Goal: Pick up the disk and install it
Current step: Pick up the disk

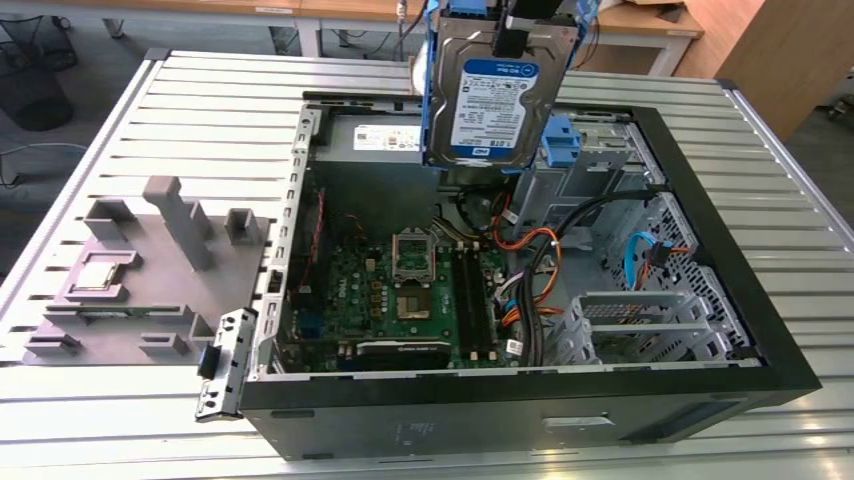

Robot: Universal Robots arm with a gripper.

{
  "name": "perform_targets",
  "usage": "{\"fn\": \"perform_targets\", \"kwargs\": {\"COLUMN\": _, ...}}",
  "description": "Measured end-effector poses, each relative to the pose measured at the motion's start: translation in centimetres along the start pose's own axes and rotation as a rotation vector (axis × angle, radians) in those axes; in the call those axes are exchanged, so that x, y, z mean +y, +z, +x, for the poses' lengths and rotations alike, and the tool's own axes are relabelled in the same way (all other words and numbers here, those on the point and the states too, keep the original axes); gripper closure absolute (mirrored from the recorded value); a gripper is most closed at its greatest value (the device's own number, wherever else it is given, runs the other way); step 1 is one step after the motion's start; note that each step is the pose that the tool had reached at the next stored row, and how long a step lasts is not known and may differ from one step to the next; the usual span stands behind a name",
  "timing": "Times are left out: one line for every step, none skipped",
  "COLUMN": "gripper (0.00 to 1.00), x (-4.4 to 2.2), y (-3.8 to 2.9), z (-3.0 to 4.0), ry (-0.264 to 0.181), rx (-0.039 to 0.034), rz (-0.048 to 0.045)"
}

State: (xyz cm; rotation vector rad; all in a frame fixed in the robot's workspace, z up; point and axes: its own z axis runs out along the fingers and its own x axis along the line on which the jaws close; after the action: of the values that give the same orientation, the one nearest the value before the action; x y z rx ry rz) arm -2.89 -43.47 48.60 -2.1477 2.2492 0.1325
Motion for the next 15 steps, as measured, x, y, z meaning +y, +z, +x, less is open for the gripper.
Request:
{"fn": "perform_targets", "kwargs": {"gripper": 0.65, "x": -0.14, "y": -0.01, "z": 0.00, "ry": 0.000, "rx": 0.0001, "rz": 0.0000}}
{"fn": "perform_targets", "kwargs": {"gripper": 0.65, "x": -0.30, "y": -0.02, "z": -0.01, "ry": 0.000, "rx": 0.0002, "rz": -0.0001}}
{"fn": "perform_targets", "kwargs": {"gripper": 0.65, "x": -0.45, "y": -0.02, "z": -0.01, "ry": 0.000, "rx": 0.0002, "rz": -0.0001}}
{"fn": "perform_targets", "kwargs": {"gripper": 0.65, "x": -0.59, "y": -0.02, "z": -0.01, "ry": 0.000, "rx": 0.0001, "rz": -0.0001}}
{"fn": "perform_targets", "kwargs": {"gripper": 0.65, "x": -0.72, "y": -0.02, "z": -0.02, "ry": 0.000, "rx": 0.0000, "rz": 0.0000}}
{"fn": "perform_targets", "kwargs": {"gripper": 0.65, "x": -0.85, "y": -0.03, "z": -0.02, "ry": 0.000, "rx": 0.0002, "rz": -0.0001}}
{"fn": "perform_targets", "kwargs": {"gripper": 0.65, "x": -0.97, "y": -0.04, "z": -0.03, "ry": 0.000, "rx": 0.0001, "rz": -0.0001}}
{"fn": "perform_targets", "kwargs": {"gripper": 0.65, "x": -1.11, "y": -0.04, "z": -0.03, "ry": 0.000, "rx": 0.0001, "rz": -0.0001}}
{"fn": "perform_targets", "kwargs": {"gripper": 0.65, "x": -1.23, "y": -0.04, "z": -0.03, "ry": 0.000, "rx": 0.0001, "rz": 0.0000}}
{"fn": "perform_targets", "kwargs": {"gripper": 0.65, "x": -1.36, "y": -0.05, "z": -0.04, "ry": 0.000, "rx": 0.0001, "rz": 0.0000}}
{"fn": "perform_targets", "kwargs": {"gripper": 0.65, "x": -1.48, "y": -0.05, "z": -0.05, "ry": 0.000, "rx": 0.0001, "rz": -0.0001}}
{"fn": "perform_targets", "kwargs": {"gripper": 0.65, "x": -1.62, "y": -0.06, "z": -0.05, "ry": 0.000, "rx": 0.0001, "rz": 0.0000}}
{"fn": "perform_targets", "kwargs": {"gripper": 0.65, "x": -1.75, "y": -0.06, "z": -0.06, "ry": 0.000, "rx": 0.0001, "rz": 0.0000}}
{"fn": "perform_targets", "kwargs": {"gripper": 0.65, "x": -1.91, "y": -0.07, "z": -0.07, "ry": 0.000, "rx": 0.0001, "rz": 0.0000}}
{"fn": "perform_targets", "kwargs": {"gripper": 0.65, "x": -2.09, "y": -0.07, "z": -0.07, "ry": 0.000, "rx": 0.0001, "rz": 0.0000}}
